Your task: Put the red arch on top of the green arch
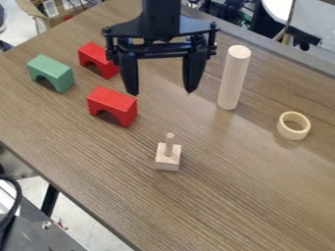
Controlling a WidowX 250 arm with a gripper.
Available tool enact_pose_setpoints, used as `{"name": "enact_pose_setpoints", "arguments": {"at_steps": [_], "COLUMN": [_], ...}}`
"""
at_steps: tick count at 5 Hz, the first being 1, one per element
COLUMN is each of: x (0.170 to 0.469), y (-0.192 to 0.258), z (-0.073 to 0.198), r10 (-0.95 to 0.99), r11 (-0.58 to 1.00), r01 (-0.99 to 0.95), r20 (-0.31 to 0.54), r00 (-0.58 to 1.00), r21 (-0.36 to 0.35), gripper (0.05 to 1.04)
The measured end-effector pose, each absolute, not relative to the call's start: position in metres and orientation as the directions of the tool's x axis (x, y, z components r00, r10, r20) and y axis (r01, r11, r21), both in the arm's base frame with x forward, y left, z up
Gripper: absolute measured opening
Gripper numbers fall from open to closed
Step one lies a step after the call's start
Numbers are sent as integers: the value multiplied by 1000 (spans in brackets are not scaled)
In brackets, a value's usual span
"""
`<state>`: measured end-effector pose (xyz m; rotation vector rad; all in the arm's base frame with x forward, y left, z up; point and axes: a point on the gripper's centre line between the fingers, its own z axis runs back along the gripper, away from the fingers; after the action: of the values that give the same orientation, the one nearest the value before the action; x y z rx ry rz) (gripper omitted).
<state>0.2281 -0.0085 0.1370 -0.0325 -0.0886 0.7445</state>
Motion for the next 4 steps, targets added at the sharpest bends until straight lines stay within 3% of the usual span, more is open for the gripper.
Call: {"name": "enact_pose_setpoints", "arguments": {"at_steps": [1, 4], "x": [226, 266], "y": [-9, 34], "z": [132, 124], "r10": [681, 831], "r11": [732, 556], "r01": [-679, -820], "r20": [53, 103], "r00": [730, 546], "r21": [-49, -137], "gripper": [999, 999]}}
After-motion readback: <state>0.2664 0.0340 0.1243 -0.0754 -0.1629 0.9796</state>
